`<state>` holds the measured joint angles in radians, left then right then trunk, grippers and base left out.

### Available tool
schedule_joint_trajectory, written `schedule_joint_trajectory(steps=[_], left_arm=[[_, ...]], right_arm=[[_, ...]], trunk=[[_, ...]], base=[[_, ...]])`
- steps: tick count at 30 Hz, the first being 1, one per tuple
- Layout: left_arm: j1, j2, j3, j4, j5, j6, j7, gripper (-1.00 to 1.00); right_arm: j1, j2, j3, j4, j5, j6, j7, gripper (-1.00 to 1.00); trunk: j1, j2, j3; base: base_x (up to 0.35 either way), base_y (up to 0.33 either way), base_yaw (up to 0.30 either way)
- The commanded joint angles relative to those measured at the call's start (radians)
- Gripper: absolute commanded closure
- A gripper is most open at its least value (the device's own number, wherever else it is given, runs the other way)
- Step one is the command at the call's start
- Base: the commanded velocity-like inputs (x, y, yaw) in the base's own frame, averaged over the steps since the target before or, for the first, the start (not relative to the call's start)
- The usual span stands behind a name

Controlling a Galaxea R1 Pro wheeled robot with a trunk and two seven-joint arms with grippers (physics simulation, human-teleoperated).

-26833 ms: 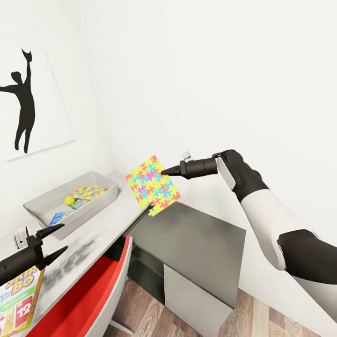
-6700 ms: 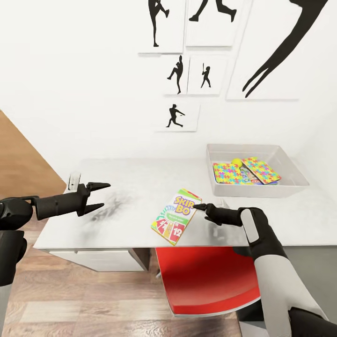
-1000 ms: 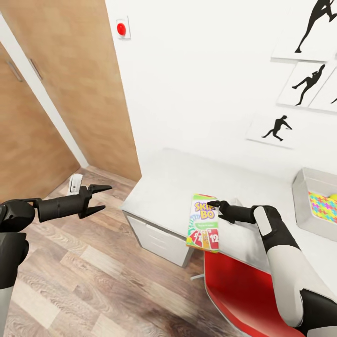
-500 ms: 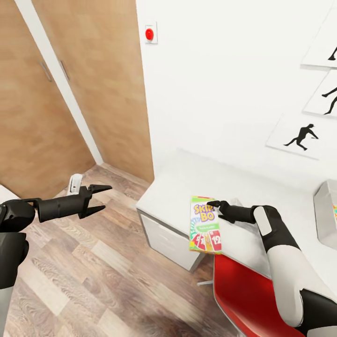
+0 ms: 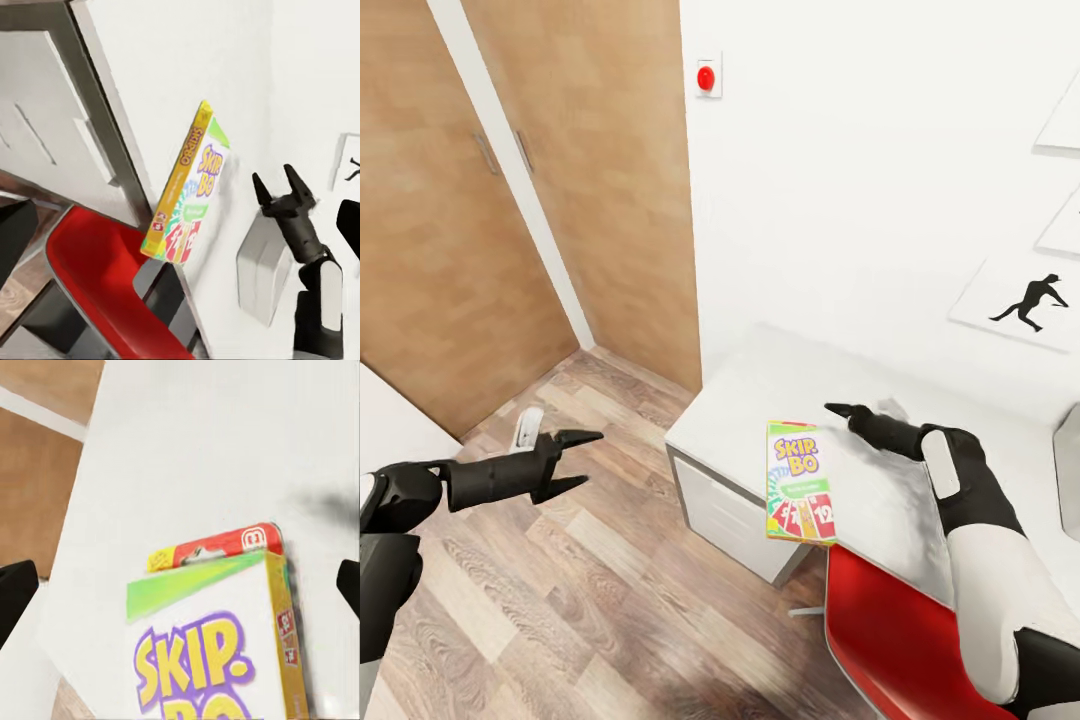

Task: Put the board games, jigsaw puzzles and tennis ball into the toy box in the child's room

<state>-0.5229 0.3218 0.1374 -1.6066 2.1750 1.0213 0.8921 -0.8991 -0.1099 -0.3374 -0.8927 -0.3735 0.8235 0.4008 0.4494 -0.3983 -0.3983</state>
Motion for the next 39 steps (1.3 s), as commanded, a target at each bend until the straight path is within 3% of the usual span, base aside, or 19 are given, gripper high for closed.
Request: schedule_joint_trajectory(steps=[1,3,4,5,6,7,8,10,13,14,15,17,18,21,22,24,30,36,39], left_arm=[[0.036,-0.017,0.005,0.0,-0.021,0.0,-0.004,-1.0],[0.074,-0.072,0.014,0.0,-0.141,-0.001,-0.043,-1.0],[0.09,-0.113,0.022,0.003,-0.255,-0.002,-0.094,-1.0],[0.095,-0.132,0.026,0.006,-0.313,-0.002,-0.126,-1.0],[0.114,-0.178,0.033,0.011,-0.475,-0.004,-0.249,-1.0],[0.124,-0.188,0.034,0.014,-0.521,-0.004,-0.294,-1.0],[0.15,-0.203,0.038,0.024,-0.601,-0.009,-0.385,-1.0],[0.195,-0.212,0.041,0.063,-0.698,-0.044,-0.515,-1.0],[0.243,-0.214,0.04,0.155,-0.799,-0.123,-0.689,-1.0],[0.27,-0.219,0.035,0.262,-0.887,-0.182,-0.873,-1.0],[0.274,-0.221,0.034,0.291,-0.913,-0.195,-0.916,-1.0],[0.283,-0.226,0.033,0.391,-1.005,-0.24,-1.078,-1.0],[0.289,-0.232,0.029,0.487,-1.085,-0.347,-1.259,-1.0],[0.288,-0.233,0.005,0.555,-1.092,-0.37,-1.279,-1.0],[0.285,-0.236,-0.007,0.602,-1.088,-0.439,-1.285,-1.0],[0.282,-0.248,-0.01,0.63,-1.088,-0.462,-1.286,-1.0],[0.257,-0.312,-0.013,0.78,-1.095,-0.613,-1.286,-1.0],[0.237,-0.38,-0.012,0.906,-1.084,-0.833,-1.288,-1.0],[0.232,-0.411,-0.014,0.932,-1.086,-0.926,-1.354,-1.0]], right_arm=[[0.004,-0.019,-0.007,-0.036,0.002,-0.055,0.008,-1.0],[0.02,-0.055,-0.025,-0.094,-0.006,-0.111,0.018,-1.0],[0.041,-0.074,-0.038,-0.142,-0.015,-0.133,0.038,-1.0],[0.053,-0.081,-0.044,-0.169,-0.019,-0.141,0.052,-1.0],[0.096,-0.095,-0.061,-0.269,-0.025,-0.154,0.097,-1.0],[0.114,-0.099,-0.067,-0.307,-0.026,-0.156,0.108,-1.0],[0.152,-0.104,-0.077,-0.384,-0.028,-0.159,0.126,-1.0],[0.207,-0.108,-0.087,-0.495,-0.032,-0.151,0.142,-1.0],[0.257,-0.111,-0.093,-0.615,-0.034,-0.125,0.155,-1.0],[0.279,-0.112,-0.095,-0.678,-0.034,-0.092,0.161,-1.0],[0.282,-0.112,-0.095,-0.687,-0.034,-0.087,0.162,-1.0],[0.29,-0.112,-0.092,-0.708,-0.034,-0.075,0.165,-1.0],[0.296,-0.113,-0.089,-0.721,-0.033,-0.067,0.169,-1.0],[0.296,-0.113,-0.089,-0.722,-0.033,-0.066,0.17,-1.0],[0.296,-0.114,-0.088,-0.723,-0.033,-0.066,0.17,-1.0],[0.296,-0.114,-0.088,-0.723,-0.033,-0.066,0.17,-1.0],[0.296,-0.114,-0.089,-0.724,-0.033,-0.066,0.171,-1.0],[0.296,-0.114,-0.09,-0.724,-0.033,-0.066,0.171,-1.0],[0.296,-0.114,-0.09,-0.724,-0.032,-0.066,0.17,-1.0]], trunk=[[0.001,-0.002,-0.002],[0.001,-0.002,-0.002],[0.001,-0.002,-0.002],[0.001,-0.002,-0.002],[0.001,-0.002,-0.002],[0.001,-0.002,-0.002],[0.001,-0.002,-0.002],[0.001,-0.002,-0.002],[0.001,-0.002,-0.002],[0.001,-0.002,-0.002],[0.001,-0.002,-0.002],[0.001,-0.002,-0.002],[0.001,-0.002,-0.002],[0.001,-0.002,-0.002],[0.001,-0.002,-0.002],[0.001,-0.002,-0.002],[0.001,-0.002,-0.002],[0.001,-0.002,-0.002],[0.001,-0.002,-0.002]], base=[[0.0,0.0,0.003],[0.0,0.0,0.002],[0.0,0.0,0.0],[0.0,0.0,0.0],[0.0,0.0,0.0],[0.0,0.0,0.0],[0.0,0.0,0.0],[0.0,0.0,0.0],[0.0,0.0,0.0],[0.0,0.0,0.0],[0.0,0.0,0.0],[0.0,0.0,0.0],[0.0,0.0,-0.004],[0.0,0.0,-0.082],[0.0,0.0,-0.253],[0.0,0.0,-0.269],[0.0,0.0,-0.288],[0.0,0.0,-0.291],[0.0,0.0,-0.292]])
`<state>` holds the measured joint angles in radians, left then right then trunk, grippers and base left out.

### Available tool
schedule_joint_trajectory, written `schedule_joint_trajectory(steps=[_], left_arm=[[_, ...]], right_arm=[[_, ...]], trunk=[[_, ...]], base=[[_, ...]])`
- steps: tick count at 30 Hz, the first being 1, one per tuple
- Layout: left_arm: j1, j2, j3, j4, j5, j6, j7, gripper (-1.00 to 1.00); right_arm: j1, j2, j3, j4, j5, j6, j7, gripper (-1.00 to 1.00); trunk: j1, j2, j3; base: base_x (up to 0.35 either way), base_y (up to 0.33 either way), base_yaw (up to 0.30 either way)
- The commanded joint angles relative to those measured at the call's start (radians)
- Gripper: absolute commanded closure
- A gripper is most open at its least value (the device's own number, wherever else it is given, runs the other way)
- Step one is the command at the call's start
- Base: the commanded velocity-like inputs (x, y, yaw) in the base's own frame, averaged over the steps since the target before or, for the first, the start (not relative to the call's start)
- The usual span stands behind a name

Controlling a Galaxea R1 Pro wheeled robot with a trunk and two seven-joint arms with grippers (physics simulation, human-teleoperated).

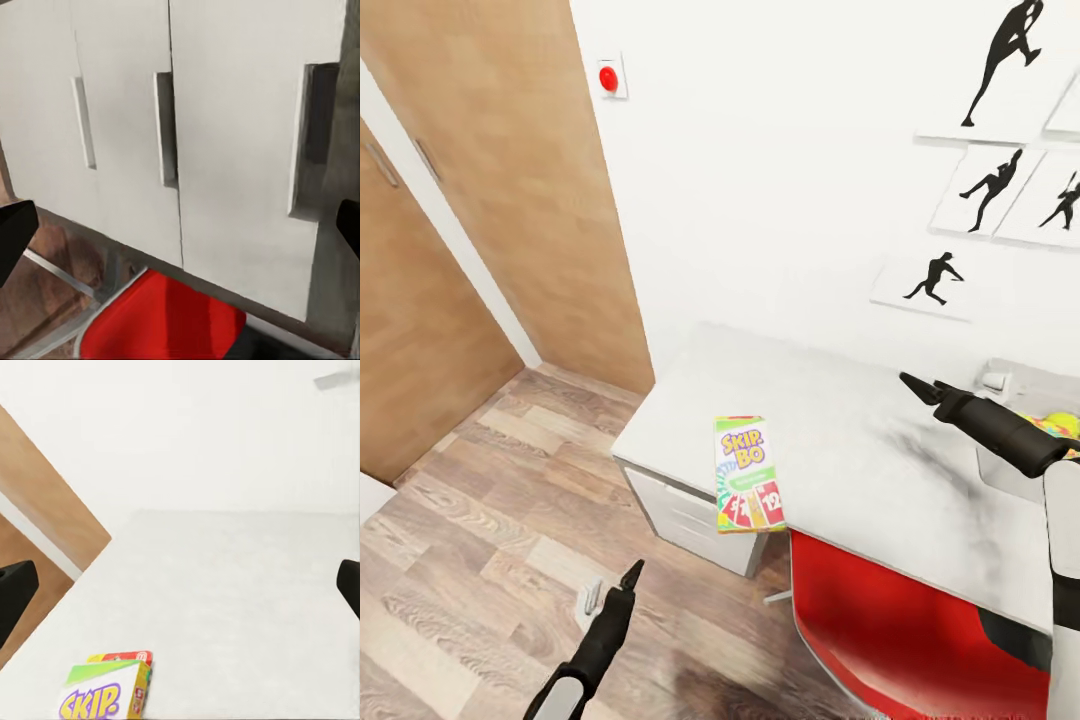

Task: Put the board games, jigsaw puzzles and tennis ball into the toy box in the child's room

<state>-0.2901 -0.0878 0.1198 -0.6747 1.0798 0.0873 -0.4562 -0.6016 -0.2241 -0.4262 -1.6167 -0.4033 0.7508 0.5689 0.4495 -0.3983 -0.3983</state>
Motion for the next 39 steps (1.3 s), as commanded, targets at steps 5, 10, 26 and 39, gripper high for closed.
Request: schedule_joint_trajectory(steps=[5,10,26,39], left_arm=[[-0.009,-0.012,0.002,0.013,0.003,-0.019,-0.159,-1.0],[-0.016,-0.008,-0.048,0.016,0.003,0.015,-0.202,-1.0],[-0.036,0.0,-0.09,0.015,0.002,0.032,-0.34,-1.0],[-0.04,0.002,-0.091,0.015,0.0,0.063,-0.349,-1.0]], right_arm=[[-0.002,0.0,0.0,0.0,-0.002,0.006,0.002,-1.0],[-0.001,0.001,0.003,0.0,-0.003,0.005,0.003,-1.0],[-0.001,0.004,0.004,0.0,-0.003,-0.002,0.003,-1.0],[0.0,0.003,0.004,0.0,-0.003,-0.003,0.004,-1.0]], trunk=[[0.001,-0.002,-0.002],[0.001,-0.002,-0.002],[0.001,-0.002,-0.002],[0.001,-0.002,-0.002]], base=[[0.0,0.0,-0.292],[0.0,0.0,-0.179],[0.0,0.0,-0.007],[0.0,0.0,-0.193]])
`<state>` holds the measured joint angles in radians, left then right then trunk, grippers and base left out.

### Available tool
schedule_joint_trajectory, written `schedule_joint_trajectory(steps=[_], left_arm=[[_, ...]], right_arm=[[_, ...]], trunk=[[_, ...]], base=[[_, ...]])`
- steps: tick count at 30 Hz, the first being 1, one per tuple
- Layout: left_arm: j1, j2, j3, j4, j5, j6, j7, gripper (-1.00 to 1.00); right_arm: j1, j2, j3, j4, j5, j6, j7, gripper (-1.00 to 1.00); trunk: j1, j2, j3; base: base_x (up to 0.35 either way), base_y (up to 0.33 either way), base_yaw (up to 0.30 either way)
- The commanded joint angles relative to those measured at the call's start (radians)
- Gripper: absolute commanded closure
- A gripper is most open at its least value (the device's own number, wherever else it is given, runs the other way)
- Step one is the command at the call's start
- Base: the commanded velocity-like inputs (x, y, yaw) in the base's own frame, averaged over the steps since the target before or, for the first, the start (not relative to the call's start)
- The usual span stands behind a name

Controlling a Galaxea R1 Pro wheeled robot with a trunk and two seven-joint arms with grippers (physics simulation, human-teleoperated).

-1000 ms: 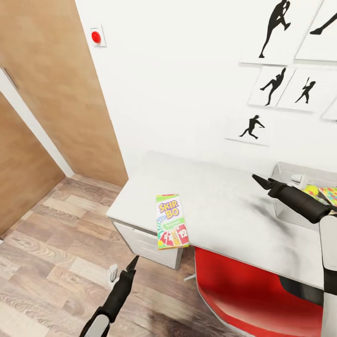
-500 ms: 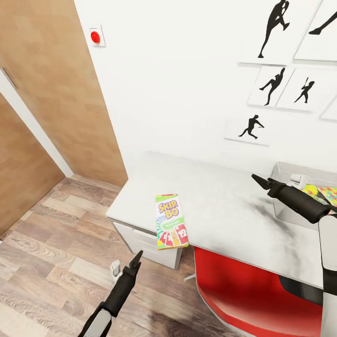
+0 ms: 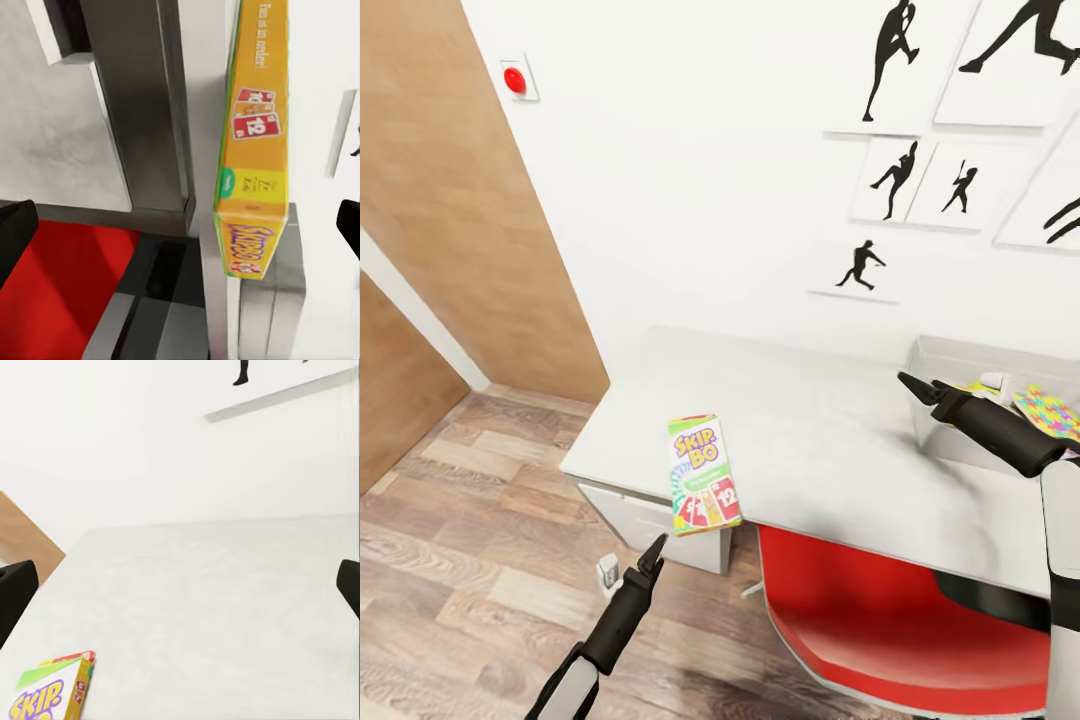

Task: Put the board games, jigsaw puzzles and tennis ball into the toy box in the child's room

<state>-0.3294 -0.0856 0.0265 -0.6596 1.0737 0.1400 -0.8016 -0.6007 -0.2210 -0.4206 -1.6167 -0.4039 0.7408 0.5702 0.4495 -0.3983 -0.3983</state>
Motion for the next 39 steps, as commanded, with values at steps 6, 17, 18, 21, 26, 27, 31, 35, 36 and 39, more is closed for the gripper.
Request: schedule_joint_trajectory(steps=[6,17,18,21,26,27,31,35,36,39], left_arm=[[-0.038,0.0,0.004,0.006,-0.023,0.03,0.001,-1.0],[-0.08,0.0,0.005,0.035,-0.04,0.05,0.002,-1.0],[-0.08,0.0,0.005,0.035,-0.04,0.05,0.0,-1.0],[-0.08,0.0,0.005,0.035,-0.039,0.051,-0.002,-1.0],[-0.082,0.006,0.006,0.034,-0.036,0.054,-0.004,-1.0],[-0.083,0.007,0.005,0.034,-0.036,0.054,-0.003,-1.0],[-0.099,0.007,0.005,0.034,-0.036,0.055,-0.002,-1.0],[-0.105,0.007,0.004,0.035,-0.038,0.055,0.001,-1.0],[-0.106,0.007,0.004,0.035,-0.038,0.055,0.002,-1.0],[-0.108,0.007,0.004,0.037,-0.038,0.055,0.004,-1.0]], right_arm=[[-0.001,0.0,-0.001,0.0,-0.003,0.006,0.003,-1.0],[-0.001,-0.001,-0.001,0.0,-0.003,0.006,0.005,-1.0],[-0.001,-0.001,-0.001,0.0,-0.003,0.006,0.004,-1.0],[-0.001,-0.001,-0.001,0.0,-0.003,0.006,0.005,-1.0],[-0.001,-0.001,0.0,0.0,-0.003,0.006,0.005,-1.0],[-0.001,-0.001,0.0,0.0,-0.003,0.006,0.005,-1.0],[-0.001,-0.001,0.0,0.0,-0.003,0.005,0.005,-1.0],[-0.001,0.0,0.0,0.0,-0.003,0.005,0.005,-1.0],[-0.001,0.0,0.0,0.0,-0.003,0.005,0.005,-1.0],[-0.001,-0.001,0.0,0.0,-0.003,0.005,0.005,-1.0]], trunk=[[0.001,-0.002,-0.002],[0.001,-0.002,-0.002],[0.001,-0.002,-0.002],[0.001,-0.002,-0.002],[0.001,-0.002,-0.002],[0.001,-0.002,-0.002],[0.001,-0.002,-0.002],[0.001,-0.002,-0.002],[0.001,-0.002,-0.002],[0.001,-0.002,-0.002]], base=[[0.0,0.0,-0.064],[0.0,0.0,-0.068],[0.0,0.0,-0.24],[0.0,0.0,-0.119],[0.0,0.0,-0.024],[0.0,0.0,-0.007],[0.0,0.0,-0.003],[0.0,0.0,-0.001],[0.0,0.0,-0.006],[0.0,0.0,-0.08]])
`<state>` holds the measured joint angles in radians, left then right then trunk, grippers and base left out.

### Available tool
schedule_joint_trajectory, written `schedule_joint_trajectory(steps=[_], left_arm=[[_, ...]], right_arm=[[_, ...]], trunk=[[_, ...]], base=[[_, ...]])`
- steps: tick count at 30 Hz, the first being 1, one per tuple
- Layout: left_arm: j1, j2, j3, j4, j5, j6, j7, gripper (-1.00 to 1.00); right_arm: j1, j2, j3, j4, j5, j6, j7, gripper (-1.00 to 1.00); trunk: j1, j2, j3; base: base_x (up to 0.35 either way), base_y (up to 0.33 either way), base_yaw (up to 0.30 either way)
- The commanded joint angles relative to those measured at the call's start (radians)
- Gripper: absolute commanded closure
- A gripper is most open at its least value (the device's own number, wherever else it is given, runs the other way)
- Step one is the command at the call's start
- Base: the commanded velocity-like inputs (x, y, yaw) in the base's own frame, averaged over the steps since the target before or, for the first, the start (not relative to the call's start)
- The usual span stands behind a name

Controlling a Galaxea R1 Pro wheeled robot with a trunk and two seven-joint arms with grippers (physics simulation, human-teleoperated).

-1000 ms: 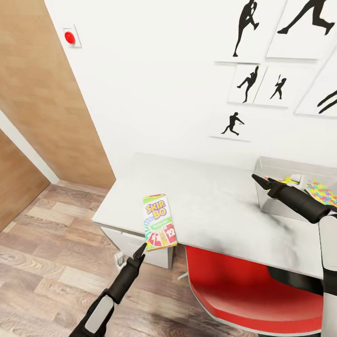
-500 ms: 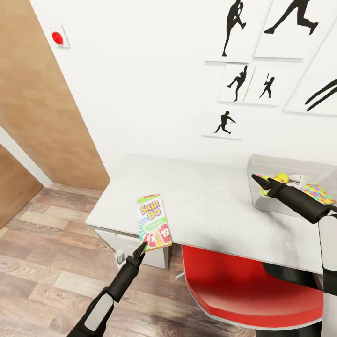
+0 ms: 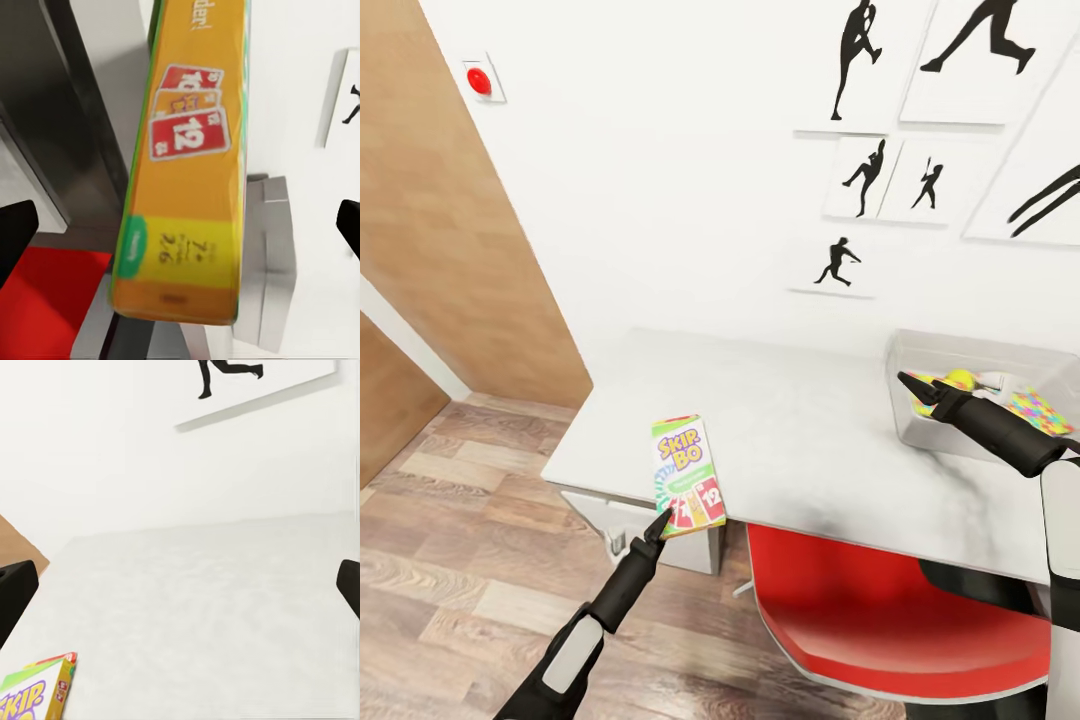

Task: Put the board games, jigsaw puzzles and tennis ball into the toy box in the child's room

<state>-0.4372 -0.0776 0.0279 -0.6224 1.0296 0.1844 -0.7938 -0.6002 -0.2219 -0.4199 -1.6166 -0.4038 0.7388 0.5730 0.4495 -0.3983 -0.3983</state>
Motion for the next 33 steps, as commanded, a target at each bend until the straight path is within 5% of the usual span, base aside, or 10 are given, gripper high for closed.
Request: schedule_joint_trajectory(steps=[1,8,9,27,33], left_arm=[[-0.001,-0.001,0.003,0.0,0.006,0.01,-0.003,-1.0],[-0.001,-0.001,0.003,0.001,0.007,0.012,-0.006,-1.0],[-0.001,0.0,0.003,0.001,0.007,0.013,-0.008,1.0],[-0.002,-0.001,-0.002,-0.023,0.009,0.014,-0.079,1.0],[0.003,0.001,-0.039,-0.063,0.01,0.015,-0.101,1.0]], right_arm=[[-0.001,0.0,-0.001,0.0,-0.003,0.007,0.002,-1.0],[-0.001,0.001,-0.001,0.0,-0.003,0.007,0.002,-1.0],[-0.001,0.001,-0.001,0.0,-0.003,0.007,0.002,-1.0],[-0.001,0.002,0.003,0.0,-0.003,0.006,0.002,-1.0],[-0.001,0.002,0.003,0.0,-0.003,0.006,0.002,-1.0]], trunk=[[0.001,-0.002,-0.002],[0.001,-0.002,-0.002],[0.001,-0.002,-0.002],[0.001,-0.002,-0.002],[0.001,-0.002,-0.002]], base=[[0.0,0.0,-0.121],[0.0,0.0,-0.045],[0.0,0.0,-0.007],[0.0,0.0,-0.001],[0.0,0.0,0.0]])
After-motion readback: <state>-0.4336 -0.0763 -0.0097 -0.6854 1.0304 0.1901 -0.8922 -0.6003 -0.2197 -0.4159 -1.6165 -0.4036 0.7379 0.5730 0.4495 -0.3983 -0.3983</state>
